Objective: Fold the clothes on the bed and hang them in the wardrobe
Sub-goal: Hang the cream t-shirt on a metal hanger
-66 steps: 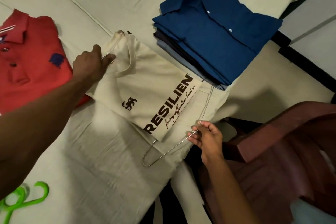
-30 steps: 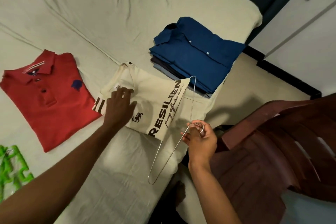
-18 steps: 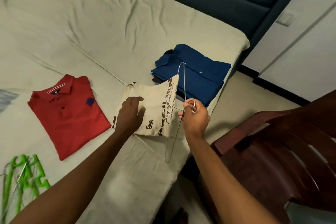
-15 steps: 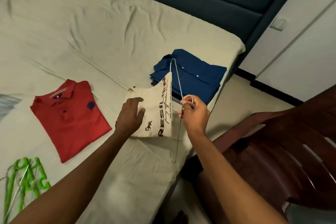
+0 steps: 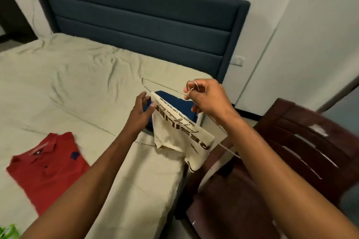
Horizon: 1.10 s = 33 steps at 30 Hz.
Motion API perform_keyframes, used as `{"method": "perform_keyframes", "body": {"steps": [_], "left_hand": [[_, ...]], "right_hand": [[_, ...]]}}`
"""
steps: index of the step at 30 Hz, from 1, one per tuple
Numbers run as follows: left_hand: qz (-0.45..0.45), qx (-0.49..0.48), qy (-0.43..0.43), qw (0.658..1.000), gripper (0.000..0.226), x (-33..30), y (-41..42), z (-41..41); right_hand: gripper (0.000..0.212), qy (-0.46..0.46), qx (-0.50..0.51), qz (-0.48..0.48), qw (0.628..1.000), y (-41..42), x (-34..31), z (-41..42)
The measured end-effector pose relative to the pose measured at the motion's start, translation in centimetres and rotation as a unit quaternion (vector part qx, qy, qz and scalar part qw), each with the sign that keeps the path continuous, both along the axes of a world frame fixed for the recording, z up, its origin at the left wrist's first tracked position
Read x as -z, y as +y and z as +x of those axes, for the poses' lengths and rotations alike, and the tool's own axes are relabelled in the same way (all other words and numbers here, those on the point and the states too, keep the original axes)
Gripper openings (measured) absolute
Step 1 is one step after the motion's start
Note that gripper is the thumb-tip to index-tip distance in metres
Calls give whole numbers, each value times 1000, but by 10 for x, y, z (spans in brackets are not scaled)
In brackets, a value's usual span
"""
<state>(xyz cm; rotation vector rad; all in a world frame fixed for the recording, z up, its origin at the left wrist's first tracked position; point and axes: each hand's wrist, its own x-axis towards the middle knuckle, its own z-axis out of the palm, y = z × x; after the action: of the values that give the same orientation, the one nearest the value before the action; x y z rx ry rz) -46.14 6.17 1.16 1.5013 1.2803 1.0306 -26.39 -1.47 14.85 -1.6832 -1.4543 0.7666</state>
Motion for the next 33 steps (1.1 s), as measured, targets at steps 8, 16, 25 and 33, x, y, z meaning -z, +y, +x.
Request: {"method": "perform_keyframes", "body": {"steps": [8,16,25,33], "left_hand": [[26,102,-143,984,21,-89,-26,94],[-17,298,-228,927,8,-177,-74,171],[-29,495,-317,808,38,-258,-184,282],[76,644,-293,702,58,-343,-325,361]], "right_hand": [[9,-59,68,46,995,-72,-110,74],[10,-74,187,78,976,-188,-195,130],[8,-101,339,115,928,-356,-275,162],[13,-135,481,165,850,-536,-328,155]]}}
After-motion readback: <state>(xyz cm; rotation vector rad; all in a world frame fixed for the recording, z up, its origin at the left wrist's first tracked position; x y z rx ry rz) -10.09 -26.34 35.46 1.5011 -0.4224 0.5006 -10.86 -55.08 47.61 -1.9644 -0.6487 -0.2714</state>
